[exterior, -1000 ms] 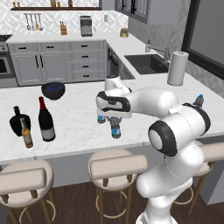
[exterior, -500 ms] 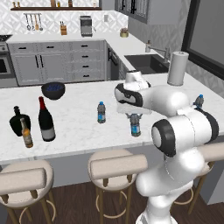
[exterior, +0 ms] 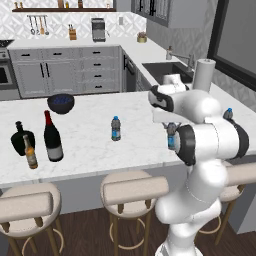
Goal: Move the plastic bottles in the middle to the plastics group, and the glass bottles in the middle to the glass group.
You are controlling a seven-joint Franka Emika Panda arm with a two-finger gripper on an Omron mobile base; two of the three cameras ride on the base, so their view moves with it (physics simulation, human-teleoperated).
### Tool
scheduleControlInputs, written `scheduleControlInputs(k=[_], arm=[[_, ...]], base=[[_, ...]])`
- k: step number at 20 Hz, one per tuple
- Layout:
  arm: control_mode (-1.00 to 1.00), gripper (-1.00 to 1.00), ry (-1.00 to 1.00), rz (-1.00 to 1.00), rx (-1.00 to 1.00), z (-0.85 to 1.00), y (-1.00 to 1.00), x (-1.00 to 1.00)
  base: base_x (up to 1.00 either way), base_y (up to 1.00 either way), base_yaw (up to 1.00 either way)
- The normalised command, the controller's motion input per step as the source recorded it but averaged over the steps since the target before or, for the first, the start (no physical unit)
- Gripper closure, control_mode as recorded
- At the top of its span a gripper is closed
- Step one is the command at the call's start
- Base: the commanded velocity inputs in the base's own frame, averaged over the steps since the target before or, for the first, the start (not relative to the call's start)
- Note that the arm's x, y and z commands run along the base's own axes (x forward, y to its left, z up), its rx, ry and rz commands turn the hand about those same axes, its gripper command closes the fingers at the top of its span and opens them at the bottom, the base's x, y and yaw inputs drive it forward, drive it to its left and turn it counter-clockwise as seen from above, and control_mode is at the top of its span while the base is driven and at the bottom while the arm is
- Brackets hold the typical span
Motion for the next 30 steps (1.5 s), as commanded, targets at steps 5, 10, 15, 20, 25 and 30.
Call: scheduleControlInputs(k=[5,10,15,20,25,30], arm=[[-1.0,1.0,0.09,0.0,-0.02,0.0,-0.64,0.52],[-1.0,1.0,-0.13,0.0,-0.02,0.0,-0.75,0.29],[-1.0,1.0,-0.14,0.0,-0.01,-0.04,-0.8,0.24],[-1.0,1.0,-0.1,0.02,0.02,-0.06,-0.69,0.17],[-1.0,1.0,-0.04,0.0,0.0,-0.2,-0.61,0.24],[-1.0,1.0,-0.13,0.0,-0.01,-0.38,-0.29,0.27]], base=[[0.0,0.0,0.0],[0.0,0.0,0.0],[0.0,0.0,0.0],[0.0,0.0,0.0],[0.0,0.0,0.0],[0.0,0.0,0.0]])
